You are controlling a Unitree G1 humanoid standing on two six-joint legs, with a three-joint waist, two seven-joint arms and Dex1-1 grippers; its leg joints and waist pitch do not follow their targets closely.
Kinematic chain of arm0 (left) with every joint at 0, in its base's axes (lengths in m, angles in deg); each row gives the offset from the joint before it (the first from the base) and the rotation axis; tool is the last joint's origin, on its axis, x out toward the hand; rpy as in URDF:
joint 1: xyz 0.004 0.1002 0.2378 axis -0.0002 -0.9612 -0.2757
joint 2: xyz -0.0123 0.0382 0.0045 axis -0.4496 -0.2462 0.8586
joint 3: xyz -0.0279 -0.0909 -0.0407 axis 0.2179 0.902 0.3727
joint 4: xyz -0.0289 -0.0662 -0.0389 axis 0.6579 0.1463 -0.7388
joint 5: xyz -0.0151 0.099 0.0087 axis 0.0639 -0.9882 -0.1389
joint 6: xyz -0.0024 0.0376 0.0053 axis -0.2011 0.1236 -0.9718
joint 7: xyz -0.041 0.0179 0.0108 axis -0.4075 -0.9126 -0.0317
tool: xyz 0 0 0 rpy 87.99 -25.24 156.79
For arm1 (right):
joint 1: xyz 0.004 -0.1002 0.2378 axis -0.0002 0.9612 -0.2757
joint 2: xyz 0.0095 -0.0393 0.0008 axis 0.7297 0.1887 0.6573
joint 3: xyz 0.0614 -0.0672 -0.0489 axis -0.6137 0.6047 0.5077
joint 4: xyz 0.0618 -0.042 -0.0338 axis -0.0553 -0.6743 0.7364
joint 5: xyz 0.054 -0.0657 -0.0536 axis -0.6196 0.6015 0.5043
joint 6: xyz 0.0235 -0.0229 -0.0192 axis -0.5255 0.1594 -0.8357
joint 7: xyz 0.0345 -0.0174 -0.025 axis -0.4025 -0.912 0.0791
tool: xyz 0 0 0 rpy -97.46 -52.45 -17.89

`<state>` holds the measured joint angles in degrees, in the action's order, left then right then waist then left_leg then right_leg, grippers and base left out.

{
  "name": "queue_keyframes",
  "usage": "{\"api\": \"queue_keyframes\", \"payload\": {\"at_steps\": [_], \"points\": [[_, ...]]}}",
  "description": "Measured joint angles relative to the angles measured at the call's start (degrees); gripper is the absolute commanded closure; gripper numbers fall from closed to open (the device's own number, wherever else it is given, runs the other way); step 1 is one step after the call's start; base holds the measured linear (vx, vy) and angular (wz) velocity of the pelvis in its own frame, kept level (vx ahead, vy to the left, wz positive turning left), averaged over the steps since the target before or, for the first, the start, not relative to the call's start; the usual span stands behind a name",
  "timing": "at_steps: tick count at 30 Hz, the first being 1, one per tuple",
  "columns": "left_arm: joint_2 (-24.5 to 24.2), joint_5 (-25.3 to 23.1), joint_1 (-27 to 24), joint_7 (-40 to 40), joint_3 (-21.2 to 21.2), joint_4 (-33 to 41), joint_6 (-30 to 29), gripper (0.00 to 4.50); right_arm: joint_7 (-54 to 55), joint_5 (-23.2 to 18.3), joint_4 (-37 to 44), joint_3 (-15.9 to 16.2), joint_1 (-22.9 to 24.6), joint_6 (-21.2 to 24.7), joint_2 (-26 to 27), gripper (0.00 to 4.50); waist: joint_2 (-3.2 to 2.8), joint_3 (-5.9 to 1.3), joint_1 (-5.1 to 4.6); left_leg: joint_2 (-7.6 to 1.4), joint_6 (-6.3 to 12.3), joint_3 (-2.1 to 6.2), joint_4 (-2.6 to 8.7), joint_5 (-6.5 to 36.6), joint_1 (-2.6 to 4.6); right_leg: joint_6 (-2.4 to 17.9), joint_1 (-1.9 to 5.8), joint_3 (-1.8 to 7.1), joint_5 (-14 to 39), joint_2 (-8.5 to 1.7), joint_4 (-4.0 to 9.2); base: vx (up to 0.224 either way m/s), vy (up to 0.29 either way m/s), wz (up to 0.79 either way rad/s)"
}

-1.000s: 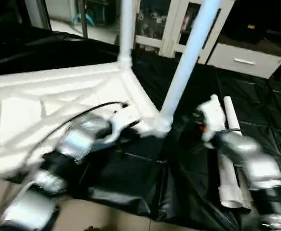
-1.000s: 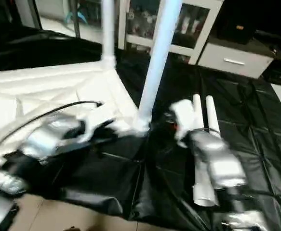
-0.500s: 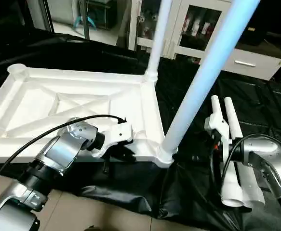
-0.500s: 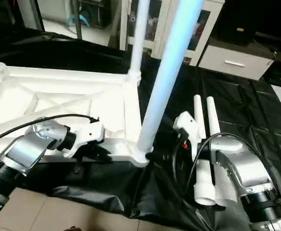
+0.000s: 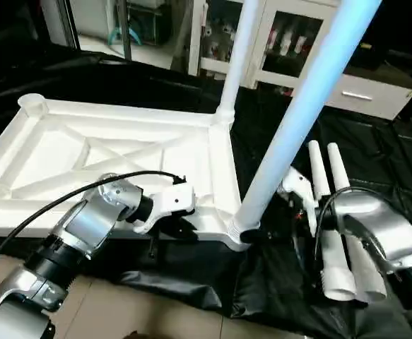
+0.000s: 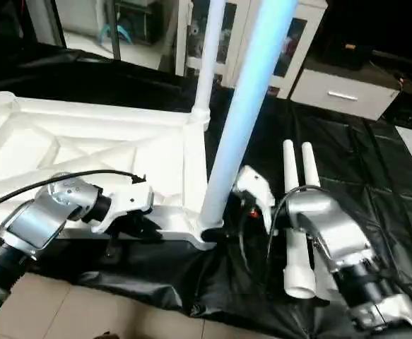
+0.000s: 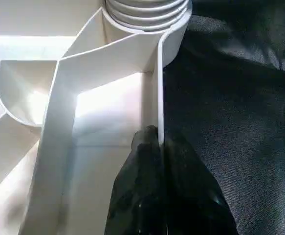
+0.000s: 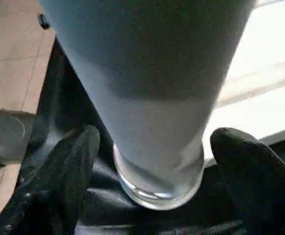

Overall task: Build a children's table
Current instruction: Insert table leg to table base, then rotate leg to tighten

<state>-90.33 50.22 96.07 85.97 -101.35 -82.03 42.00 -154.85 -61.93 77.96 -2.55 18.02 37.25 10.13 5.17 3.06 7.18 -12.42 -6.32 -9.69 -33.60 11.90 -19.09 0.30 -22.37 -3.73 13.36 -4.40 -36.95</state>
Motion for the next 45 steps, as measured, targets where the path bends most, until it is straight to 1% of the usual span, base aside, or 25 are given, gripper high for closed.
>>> {"api": "queue_keyframes", "payload": {"at_steps": [1,4,6,7,8,10,11,13,14,16,17,18,26,29,32,34,36,40,43,45], "points": [[-0.01,-0.02,0.0,0.0,-0.01,0.0,0.0,4.5,-0.14,0.0,-0.08,0.13,0.0,-0.07,0.0,0.88,0.01,0.0,-0.01,0.0,-0.01,0.0,0.0,0.0,0.01,0.0,0.0,0.0,0.0,0.0,-0.02,0.0,0.0,0.0],[-0.05,-0.06,0.0,-0.02,-0.04,0.0,-0.04,4.5,-0.3,0.02,-0.34,0.27,-0.1,-0.18,0.11,1.27,0.01,0.0,-0.01,-0.02,-0.02,0.0,0.0,-0.01,0.0,0.0,0.0,0.01,0.0,0.0,-0.08,0.0,0.0,0.0],[-0.07,-0.06,0.0,-0.02,-0.07,0.0,-0.04,4.5,-0.32,0.16,-0.8,0.26,-0.36,-0.29,0.2,1.33,0.01,0.0,0.01,-0.02,-0.02,0.0,0.0,-0.01,0.0,0.0,0.0,0.01,0.0,0.0,-0.08,0.0,0.0,0.0],[-0.07,-0.06,0.0,-0.01,-0.09,0.03,-0.04,4.5,-0.39,0.3,-1.09,0.25,-0.52,-0.42,0.24,1.49,0.01,-0.01,0.02,-0.01,-0.02,0.0,-0.02,-0.01,0.0,0.0,0.0,0.01,0.0,0.0,-0.08,0.0,0.0,0.0],[-0.08,-0.06,0.0,0.02,-0.12,0.06,-0.04,4.5,-0.65,0.46,-1.37,0.25,-0.69,-0.49,0.25,1.49,0.02,-0.01,0.02,-0.01,-0.02,0.0,-0.02,-0.01,0.0,0.0,0.0,0.01,0.0,0.0,-0.08,0.0,0.0,0.0],[-0.09,-0.07,0.0,0.02,-0.14,0.07,-0.04,4.5,-0.95,0.54,-1.89,0.25,-0.99,-0.58,0.34,1.75,0.02,-0.01,0.02,-0.01,-0.02,0.0,-0.02,-0.01,0.0,0.0,0.0,0.01,0.0,0.0,-0.08,0.0,0.0,0.0],[-0.09,-0.09,0.0,0.02,-0.14,0.08,-0.04,4.5,-0.98,0.57,-2.04,0.25,-1.09,-0.58,0.36,1.75,0.02,-0.01,0.02,-0.01,-0.02,0.0,-0.02,-0.01,0.0,0.0,0.0,0.01,0.0,0.0,-0.08,0.0,0.0,0.0],[-0.11,-0.12,0.0,0.03,-0.18,0.09,-0.04,4.5,-1.21,0.5,-2.09,0.15,-1.31,-0.98,0.37,1.95,0.02,-0.01,0.04,-0.01,-0.02,0.0,-0.02,-0.01,0.0,0.0,0.01,0.01,0.0,0.0,-0.09,0.0,0.0,0.0],[-0.11,-0.19,0.0,0.03,-0.18,0.09,-0.04,4.5,-1.31,0.51,-2.09,0.14,-1.35,-1.21,0.37,1.95,0.03,-0.02,0.04,-0.02,-0.02,0.0,-0.02,-0.01,0.0,0.0,0.02,0.01,0.0,0.0,-0.09,0.0,0.0,0.0],[-0.1,-0.39,0.0,0.03,-0.27,0.09,-0.04,4.5,-1.39,0.51,-2.08,0.12,-1.35,-1.73,0.41,2.13,0.04,-0.03,0.03,-0.02,-0.02,-0.01,-0.02,-0.01,0.01,0.0,0.06,0.01,0.0,0.0,-0.1,0.0,0.0,0.0],[-0.1,-0.46,0.0,0.03,-0.34,0.09,-0.04,4.5,-1.39,0.52,-2.08,0.12,-1.35,-1.8,0.44,2.13,0.04,-0.03,0.02,-0.02,-0.02,-0.01,-0.02,-0.01,0.01,0.0,0.09,0.01,0.0,0.0,-0.1,0.0,0.0,0.0],[-0.1,-0.5,0.0,0.03,-0.38,0.09,-0.04,4.5,-1.39,0.53,-2.08,0.13,-1.35,-1.83,0.46,2.27,0.04,-0.03,0.01,-0.02,-0.02,-0.01,-0.02,-0.01,0.01,0.0,0.11,0.01,0.0,0.0,-0.11,0.0,0.0,0.0],[-0.19,-0.64,-0.18,0.02,-0.47,0.48,-0.24,4.5,-1.54,0.66,-1.97,0.16,-1.06,-2.64,0.49,2.41,0.1,-0.07,0.02,-0.02,-0.02,-0.01,-0.02,-0.01,0.02,0.0,0.13,0.01,0.0,0.0,-0.12,0.0,0.0,0.0],[-0.22,-0.65,-0.28,0.02,-0.47,0.63,-0.33,4.5,-1.53,0.68,-1.9,0.15,-0.64,-2.95,0.57,2.42,0.21,-0.14,0.08,-0.02,-0.02,-0.01,-0.02,-0.01,0.02,0.0,0.14,0.01,0.0,0.0,-0.11,0.0,0.0,0.0],[-0.06,-0.69,-0.37,-0.04,-0.39,0.64,-0.72,4.5,-0.87,0.87,-2.25,-0.54,-0.24,-3.03,1.45,2.43,0.38,-0.26,0.09,-0.03,-0.03,-0.01,-0.02,-0.01,0.08,0.0,0.19,0.0,0.0,0.0,-0.11,0.0,0.0,0.0],[0.55,-0.81,-0.42,-1.37,0.33,-0.24,-1.65,4.5,1.9,1.07,-4.59,-1.34,-0.24,-3.16,3.91,2.43,0.52,-0.42,-0.15,-0.06,-0.1,-0.01,-0.02,-0.05,0.23,0.09,0.3,0.0,-0.05,0.02,-0.14,0.0,0.0,0.0],[2.31,-1.76,-0.02,-4.75,1.63,-2.59,-2.28,4.5,7.12,1.45,-7.72,-3.22,-0.45,-3.05,6.91,2.44,0.61,-0.49,-0.76,-0.06,-0.43,0.0,-0.05,-0.03,0.47,0.29,0.5,0.01,-0.23,0.02,-0.14,0.0,0.0,0.0],[6.04,-2.53,1.34,-10.91,2.68,-6.7,-3.82,4.5,17.16,2.07,-11.21,-6.29,-1.46,-1.79,11.72,2.46,0.71,-0.56,-1.32,-0.05,-0.54,0.12,-0.09,-0.14,0.81,0.05,0.66,0.04,-0.44,0.01,-0.07,-0.027,0.001,-0.02],[9.11,-2.95,2.24,-15.91,3.76,-9.21,-5.65,4.5,26.35,3.05,-13.09,-8.12,-2.11,-1.38,16.12,2.48,0.74,-0.59,-1.51,-0.05,-0.56,0.27,-0.06,-0.15,0.96,-0.04,0.65,0.02,-0.51,0.01,-0.07,0.0,0.0,0.0],[11.82,-3.85,3.71,-20.38,4.31,-11.48,-7.82,4.5,33.62,4.44,-15.1,-9.27,-3.82,-1.38,19.09,2.49,0.76,-0.59,-1.62,-0.05,-0.56,0.31,-0.04,-0.15,0.97,-0.05,0.6,-0.02,-0.53,0.01,-0.07,0.0,0.0,0.0]]}}
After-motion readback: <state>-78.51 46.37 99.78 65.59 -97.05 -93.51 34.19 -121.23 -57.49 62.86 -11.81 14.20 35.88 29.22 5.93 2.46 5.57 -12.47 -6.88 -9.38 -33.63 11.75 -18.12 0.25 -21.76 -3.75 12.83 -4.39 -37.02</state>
